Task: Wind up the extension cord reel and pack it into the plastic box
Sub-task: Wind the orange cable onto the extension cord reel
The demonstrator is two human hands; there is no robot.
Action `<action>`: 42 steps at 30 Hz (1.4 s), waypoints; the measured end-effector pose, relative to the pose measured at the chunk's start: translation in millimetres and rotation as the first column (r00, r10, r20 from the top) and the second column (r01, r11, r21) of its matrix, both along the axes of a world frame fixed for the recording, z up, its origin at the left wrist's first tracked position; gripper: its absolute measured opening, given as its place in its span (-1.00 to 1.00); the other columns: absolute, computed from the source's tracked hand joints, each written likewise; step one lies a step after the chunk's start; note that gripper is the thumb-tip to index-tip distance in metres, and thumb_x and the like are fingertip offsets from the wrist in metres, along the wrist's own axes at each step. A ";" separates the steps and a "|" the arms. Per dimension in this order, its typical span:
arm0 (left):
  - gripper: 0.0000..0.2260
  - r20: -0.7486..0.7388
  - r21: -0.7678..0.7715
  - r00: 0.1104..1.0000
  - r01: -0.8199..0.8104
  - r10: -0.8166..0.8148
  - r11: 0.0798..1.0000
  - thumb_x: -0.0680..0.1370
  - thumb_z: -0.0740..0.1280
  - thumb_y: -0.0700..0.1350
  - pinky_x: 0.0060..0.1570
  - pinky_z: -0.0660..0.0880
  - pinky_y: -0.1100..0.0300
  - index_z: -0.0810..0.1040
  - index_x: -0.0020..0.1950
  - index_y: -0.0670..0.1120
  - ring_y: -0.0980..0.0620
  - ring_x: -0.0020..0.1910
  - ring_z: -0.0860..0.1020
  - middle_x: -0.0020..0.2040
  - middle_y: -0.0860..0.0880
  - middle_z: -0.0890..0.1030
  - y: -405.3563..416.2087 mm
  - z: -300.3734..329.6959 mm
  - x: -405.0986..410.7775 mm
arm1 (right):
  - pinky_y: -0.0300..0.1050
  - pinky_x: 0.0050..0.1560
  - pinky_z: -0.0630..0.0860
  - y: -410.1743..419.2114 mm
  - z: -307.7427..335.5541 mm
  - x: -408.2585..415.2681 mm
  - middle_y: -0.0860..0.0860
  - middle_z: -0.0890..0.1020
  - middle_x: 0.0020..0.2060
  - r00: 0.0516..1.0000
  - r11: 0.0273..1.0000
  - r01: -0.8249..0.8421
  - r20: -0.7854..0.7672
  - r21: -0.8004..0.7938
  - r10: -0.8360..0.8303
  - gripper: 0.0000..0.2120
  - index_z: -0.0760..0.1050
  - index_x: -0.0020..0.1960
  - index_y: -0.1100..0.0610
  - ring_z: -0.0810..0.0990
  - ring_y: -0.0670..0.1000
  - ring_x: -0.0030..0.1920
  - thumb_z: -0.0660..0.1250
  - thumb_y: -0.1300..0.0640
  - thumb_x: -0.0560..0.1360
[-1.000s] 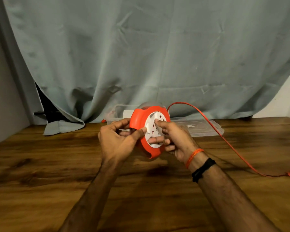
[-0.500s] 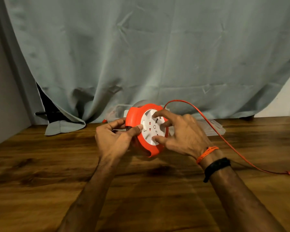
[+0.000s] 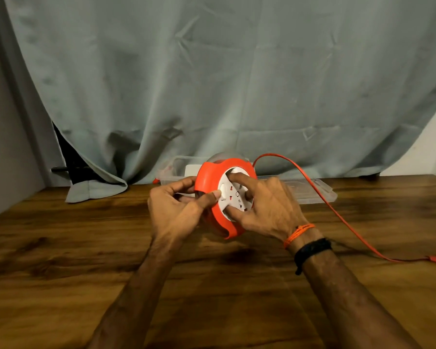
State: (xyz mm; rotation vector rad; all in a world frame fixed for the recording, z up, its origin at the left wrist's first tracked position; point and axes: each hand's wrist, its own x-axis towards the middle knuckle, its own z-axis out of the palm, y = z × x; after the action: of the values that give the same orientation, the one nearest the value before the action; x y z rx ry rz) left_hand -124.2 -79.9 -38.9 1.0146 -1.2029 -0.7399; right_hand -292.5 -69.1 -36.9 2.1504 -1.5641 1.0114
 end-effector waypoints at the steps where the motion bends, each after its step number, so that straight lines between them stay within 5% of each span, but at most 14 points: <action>1: -0.66 0.007 -0.006 1.000 -0.005 0.005 1.000 0.18 0.65 -0.20 -0.13 0.65 -0.09 0.64 -0.18 0.09 0.07 -0.25 0.70 -0.28 0.08 0.71 0.2 0.3 -0.4 | 0.03 -0.14 0.61 1.5 1.3 0.3 0.07 0.70 -0.19 0.999 1.000 0.011 0.038 0.010 -0.011 -0.37 0.44 0.30 -0.16 0.66 0.18 -0.17 0.21 -0.33 0.27; 4: -0.65 0.035 -0.027 0.999 -0.016 0.017 1.000 0.20 0.64 -0.19 -0.13 0.65 -0.08 0.68 -0.07 -0.01 0.07 -0.26 0.70 -0.28 0.03 0.71 1.4 -0.5 -1.0 | -0.09 0.03 0.59 9.0 4.6 11.1 -0.02 0.72 -0.06 0.941 0.991 0.032 0.330 0.128 -0.073 -0.42 0.56 0.25 -0.10 0.67 0.07 -0.01 0.45 -0.23 0.26; 6: -0.59 0.076 -0.037 0.997 -0.017 0.020 0.999 0.22 0.63 -0.18 -0.12 0.65 -0.07 0.67 0.04 -0.10 0.05 -0.24 0.70 -0.27 -0.02 0.71 3.8 -0.8 -2.5 | -0.18 -0.03 0.55 8.9 7.5 20.8 0.02 0.71 -0.01 0.756 0.951 -0.002 0.623 0.309 -0.200 -0.56 0.64 0.10 -0.01 0.67 0.02 0.00 0.52 -0.16 0.28; 9: -0.57 0.128 -0.072 0.992 -0.016 0.025 0.997 0.21 0.64 -0.15 -0.14 0.65 -0.06 0.67 0.05 -0.11 0.02 -0.26 0.70 -0.30 -0.04 0.71 4.5 -3.2 -4.2 | -0.31 -0.58 0.27 11.0 12.8 27.1 0.18 0.63 -0.27 0.290 0.872 -0.294 0.906 0.392 -0.309 -0.76 0.57 -0.15 0.13 0.58 -0.05 -0.56 0.50 -0.03 0.36; 11: -0.55 0.155 -0.084 0.988 -0.009 0.022 0.996 0.22 0.64 -0.13 -0.17 0.66 -0.02 0.67 0.07 -0.12 0.04 -0.28 0.70 -0.27 -0.04 0.71 5.5 -4.1 -5.5 | -0.37 -0.64 0.09 12.8 13.1 25.4 0.23 0.60 -0.29 0.208 0.854 -0.356 0.923 0.379 -0.322 -0.70 0.57 -0.04 0.22 0.46 -0.12 -0.69 0.48 0.01 0.40; 18: -0.55 0.058 -0.029 0.998 -0.030 0.032 0.999 0.22 0.63 -0.18 -0.17 0.66 -0.08 0.67 0.08 -0.19 0.03 -0.27 0.70 -0.25 -0.08 0.72 0.3 -2.2 -0.3 | -0.34 -0.60 0.11 12.2 18.4 21.2 0.24 0.71 -0.30 0.367 0.815 -0.387 0.883 0.432 -0.293 -0.64 0.58 -0.01 0.21 0.27 -0.13 -0.69 0.40 -0.11 0.48; 22: -0.63 0.008 -0.029 1.000 -0.010 0.010 1.000 0.24 0.62 -0.24 -0.13 0.66 -0.05 0.69 0.01 -0.18 0.09 -0.27 0.69 -0.20 -0.06 0.72 1.2 1.1 0.7 | -0.23 -0.45 0.31 9.3 22.8 12.5 0.09 0.71 -0.40 0.591 0.852 -0.256 0.772 0.456 -0.236 -0.59 0.61 -0.14 0.22 0.62 -0.01 -0.47 0.42 -0.17 0.44; 26: -0.66 -0.021 -0.002 1.000 -0.016 0.016 1.000 0.23 0.63 -0.20 -0.13 0.65 -0.11 0.69 -0.04 -0.07 0.02 -0.21 0.70 -0.16 -0.04 0.72 -0.3 1.8 3.3 | -0.04 -0.13 0.61 6.5 23.1 2.0 -0.04 0.72 -0.33 0.784 0.927 -0.002 0.576 0.375 -0.232 -0.61 0.61 -0.16 0.04 0.67 -0.05 -0.29 0.46 -0.28 0.30; 30: -0.70 -0.023 0.005 1.000 -0.009 0.009 1.000 0.24 0.62 -0.20 -0.13 0.65 -0.12 0.68 -0.10 0.01 0.00 -0.18 0.70 -0.15 -0.02 0.72 0.2 3.1 5.3 | -0.05 -0.01 0.58 15.1 24.0 3.2 -0.04 0.71 -0.16 0.962 0.989 0.087 0.248 0.121 -0.115 -0.55 0.58 0.12 -0.07 0.67 0.05 -0.09 0.47 -0.21 0.28; 36: -0.72 -0.040 0.049 0.999 0.012 -0.010 0.999 0.27 0.61 -0.21 -0.37 0.65 0.03 0.67 -0.09 -0.01 0.13 -0.34 0.68 -0.22 0.04 0.70 5.8 7.1 4.9 | 0.05 0.01 0.56 16.3 22.2 2.4 0.04 0.69 -0.01 0.991 0.990 0.069 -0.120 0.125 -0.054 -0.34 0.26 0.35 -0.28 0.62 0.20 0.04 0.32 -0.29 0.28; 42: -0.75 -0.022 0.042 0.998 0.063 -0.062 0.997 0.27 0.60 -0.24 -0.43 0.63 -0.03 0.66 -0.17 0.00 0.07 -0.42 0.66 -0.34 0.06 0.70 9.1 8.8 5.0 | 0.03 -0.07 0.53 11.6 16.4 2.0 0.08 0.69 -0.06 0.987 0.997 0.015 -0.159 0.082 -0.002 -0.36 0.34 0.40 -0.23 0.62 0.24 -0.01 0.37 -0.21 0.34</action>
State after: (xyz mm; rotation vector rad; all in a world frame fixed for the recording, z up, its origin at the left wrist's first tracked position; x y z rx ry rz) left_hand -119.2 -70.9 -30.1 1.0059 -1.2096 -0.8261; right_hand -290.5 -57.5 -20.5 2.2168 -1.5636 0.7633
